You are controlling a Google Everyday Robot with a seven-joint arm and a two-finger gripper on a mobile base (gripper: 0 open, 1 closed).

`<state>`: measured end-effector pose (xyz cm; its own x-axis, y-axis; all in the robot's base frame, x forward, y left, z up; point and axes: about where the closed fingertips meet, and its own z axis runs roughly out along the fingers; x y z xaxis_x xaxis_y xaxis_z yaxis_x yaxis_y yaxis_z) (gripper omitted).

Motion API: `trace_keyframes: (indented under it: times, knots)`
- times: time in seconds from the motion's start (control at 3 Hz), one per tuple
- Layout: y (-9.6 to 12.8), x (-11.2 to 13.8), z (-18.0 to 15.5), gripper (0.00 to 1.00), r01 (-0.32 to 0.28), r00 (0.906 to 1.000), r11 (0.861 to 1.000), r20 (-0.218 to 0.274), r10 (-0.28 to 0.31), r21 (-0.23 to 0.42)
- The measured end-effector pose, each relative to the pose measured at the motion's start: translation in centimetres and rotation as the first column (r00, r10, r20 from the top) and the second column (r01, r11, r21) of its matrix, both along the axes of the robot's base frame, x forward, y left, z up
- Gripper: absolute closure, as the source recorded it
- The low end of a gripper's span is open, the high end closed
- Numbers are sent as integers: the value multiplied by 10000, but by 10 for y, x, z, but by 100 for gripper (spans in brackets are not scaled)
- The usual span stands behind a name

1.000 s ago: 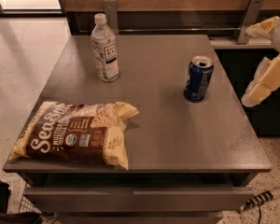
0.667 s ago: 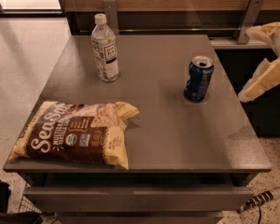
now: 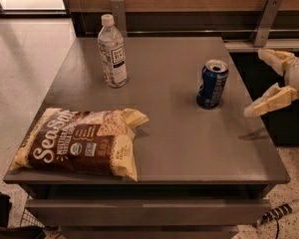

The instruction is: Knock pepsi can over

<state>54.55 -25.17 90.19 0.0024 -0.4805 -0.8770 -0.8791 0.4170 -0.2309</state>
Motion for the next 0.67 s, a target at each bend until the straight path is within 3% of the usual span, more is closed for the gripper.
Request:
trace_keyframes:
  times: [0.33, 0.67]
  knots:
    - [2, 1, -2, 0, -17, 10000, 10000, -63, 17, 44]
    - [10, 8, -13, 0, -159, 9998, 9977, -139, 169, 662]
